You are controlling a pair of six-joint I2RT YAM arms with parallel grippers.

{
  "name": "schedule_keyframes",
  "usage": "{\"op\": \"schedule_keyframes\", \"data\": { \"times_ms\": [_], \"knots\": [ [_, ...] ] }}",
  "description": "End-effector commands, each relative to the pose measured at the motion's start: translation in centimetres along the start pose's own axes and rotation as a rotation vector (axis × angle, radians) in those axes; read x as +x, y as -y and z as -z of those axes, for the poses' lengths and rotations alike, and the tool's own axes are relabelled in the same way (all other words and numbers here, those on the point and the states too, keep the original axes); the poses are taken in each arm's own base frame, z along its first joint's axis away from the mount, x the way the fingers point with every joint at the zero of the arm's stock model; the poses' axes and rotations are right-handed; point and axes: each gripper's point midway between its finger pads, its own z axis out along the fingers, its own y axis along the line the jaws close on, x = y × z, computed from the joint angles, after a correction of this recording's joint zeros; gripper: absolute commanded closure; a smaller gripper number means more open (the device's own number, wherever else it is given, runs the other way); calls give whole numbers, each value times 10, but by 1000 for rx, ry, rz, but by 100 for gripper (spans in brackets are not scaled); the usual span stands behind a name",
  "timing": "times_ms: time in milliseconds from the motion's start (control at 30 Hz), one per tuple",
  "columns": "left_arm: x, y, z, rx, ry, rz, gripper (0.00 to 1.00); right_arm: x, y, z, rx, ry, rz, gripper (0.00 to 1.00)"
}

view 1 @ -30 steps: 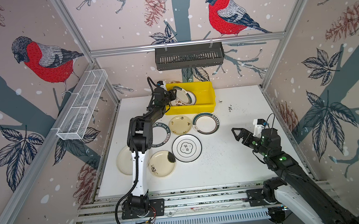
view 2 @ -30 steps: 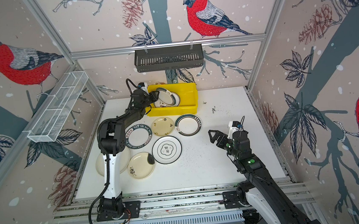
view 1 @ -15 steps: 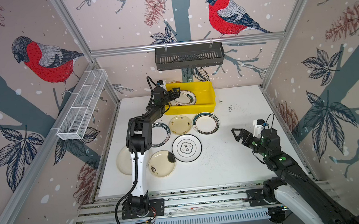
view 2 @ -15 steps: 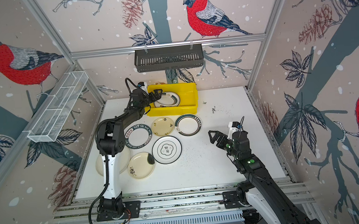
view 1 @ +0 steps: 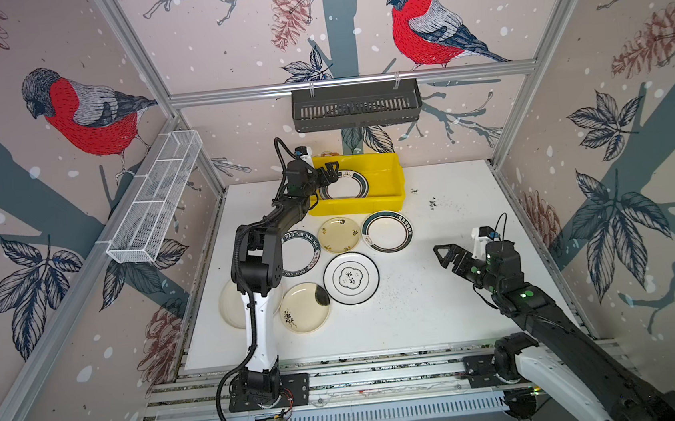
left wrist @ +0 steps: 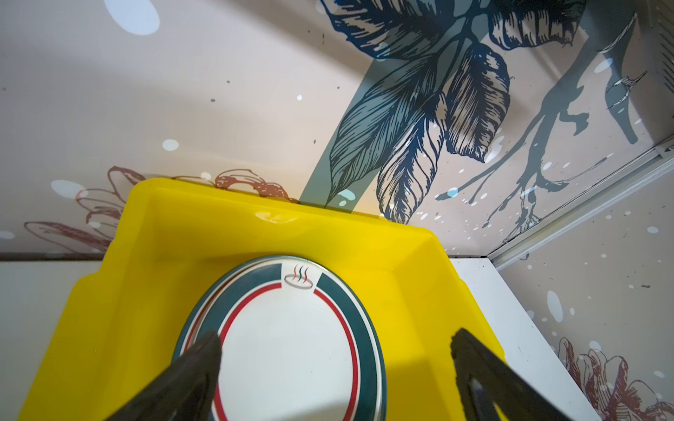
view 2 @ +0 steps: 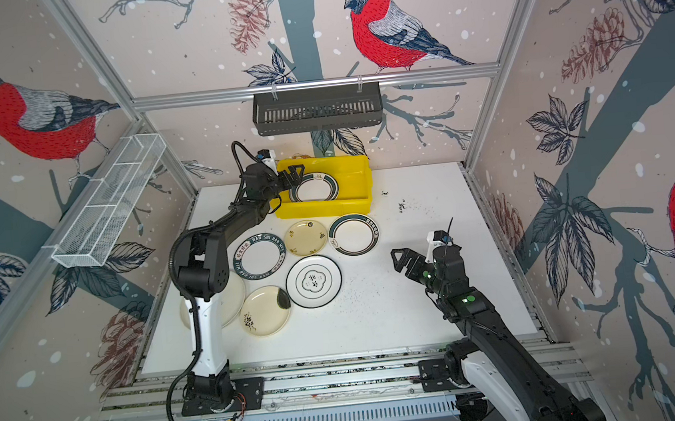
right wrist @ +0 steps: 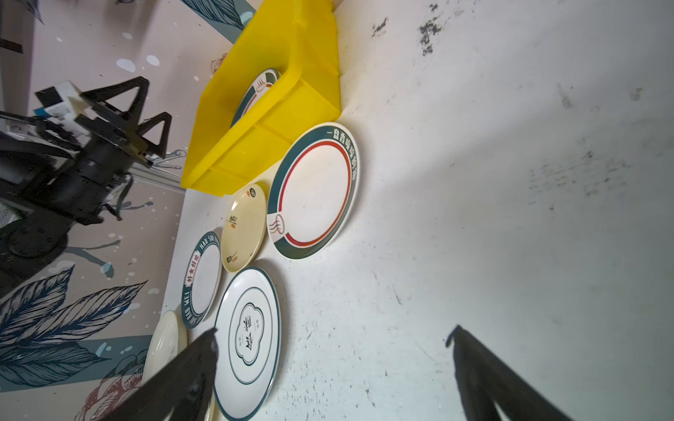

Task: Place the plates into the plastic bin on the countertop
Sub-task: 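Lower the plate into the bin and open the left gripper, then withdraw the left gripper while the right gripper moves to another green-rimmed plate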

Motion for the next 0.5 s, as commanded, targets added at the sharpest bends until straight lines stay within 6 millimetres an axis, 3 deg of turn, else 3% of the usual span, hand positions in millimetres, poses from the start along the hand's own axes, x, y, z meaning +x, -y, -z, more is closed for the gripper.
{"op": "schedule_keyframes", "data": {
  "times_ms": [0, 300, 467],
  "knots": [
    [-12, 13, 20, -6, 50, -54, 3, 0, -11, -5, -44, -21, 38, 0],
    [7, 46, 98, -59, 80, -151, 3, 10, -19, -32, -105, -101, 54, 0],
    [15, 55, 143, -117, 84, -190, 3, 15, -11, -49, -70, -125, 61, 0]
  ]
}}
